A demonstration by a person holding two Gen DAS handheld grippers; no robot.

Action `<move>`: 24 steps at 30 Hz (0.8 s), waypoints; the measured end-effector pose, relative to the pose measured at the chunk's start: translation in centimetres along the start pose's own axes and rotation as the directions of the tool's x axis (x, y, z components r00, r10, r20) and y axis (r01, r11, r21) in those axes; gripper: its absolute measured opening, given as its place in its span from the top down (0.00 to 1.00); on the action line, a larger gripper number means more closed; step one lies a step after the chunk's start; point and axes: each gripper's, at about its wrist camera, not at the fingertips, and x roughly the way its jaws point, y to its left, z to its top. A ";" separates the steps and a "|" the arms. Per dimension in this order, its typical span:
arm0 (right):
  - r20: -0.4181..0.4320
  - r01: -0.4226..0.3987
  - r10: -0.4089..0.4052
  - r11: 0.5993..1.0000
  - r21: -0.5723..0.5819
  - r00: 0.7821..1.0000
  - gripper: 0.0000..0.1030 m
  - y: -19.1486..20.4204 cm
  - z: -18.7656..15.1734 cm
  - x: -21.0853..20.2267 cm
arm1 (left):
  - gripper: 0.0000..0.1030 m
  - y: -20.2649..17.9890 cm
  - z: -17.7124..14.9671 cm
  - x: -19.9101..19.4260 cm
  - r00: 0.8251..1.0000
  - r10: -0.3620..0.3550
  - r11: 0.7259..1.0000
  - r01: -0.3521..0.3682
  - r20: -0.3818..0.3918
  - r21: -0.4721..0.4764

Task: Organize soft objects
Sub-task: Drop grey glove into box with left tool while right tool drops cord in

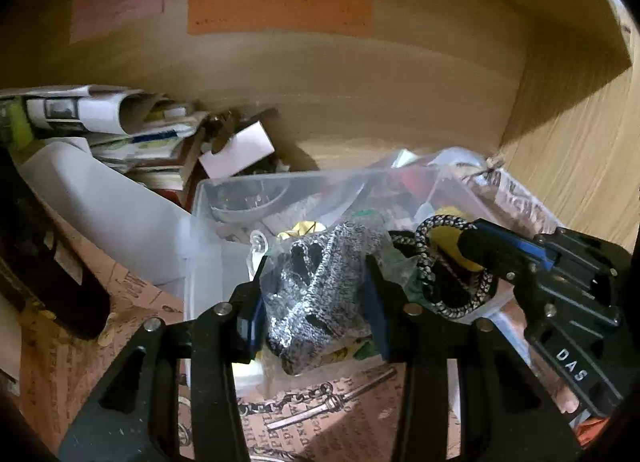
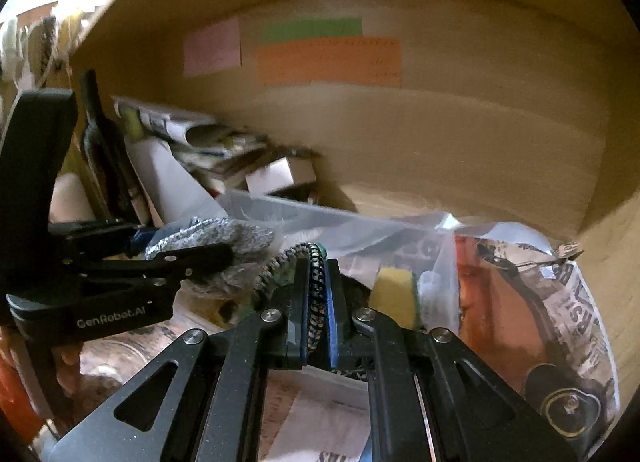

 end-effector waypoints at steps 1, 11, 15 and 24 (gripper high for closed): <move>-0.011 0.006 -0.006 1.000 -0.008 1.000 0.94 0.1 -0.1 0.3 | 0.60 0.0 0.0 0.1 1.000 -0.001 1.000 0.001 -0.005 0.004; -0.047 0.050 -0.053 0.997 -0.060 0.997 0.63 0.5 -0.6 1.2 | 0.40 0.6 -0.2 -0.7 1.000 -0.015 1.000 0.015 0.001 -0.012; -0.017 0.062 -0.063 0.996 -0.057 0.998 0.59 0.6 -0.2 0.2 | 0.40 0.6 0.0 -2.7 0.999 -0.022 1.000 0.023 0.044 -0.014; 0.121 0.064 -0.060 0.998 -0.026 0.991 0.50 0.8 1.7 -5.7 | 0.32 -0.5 0.3 -9.5 0.974 -0.006 1.000 0.001 0.227 0.019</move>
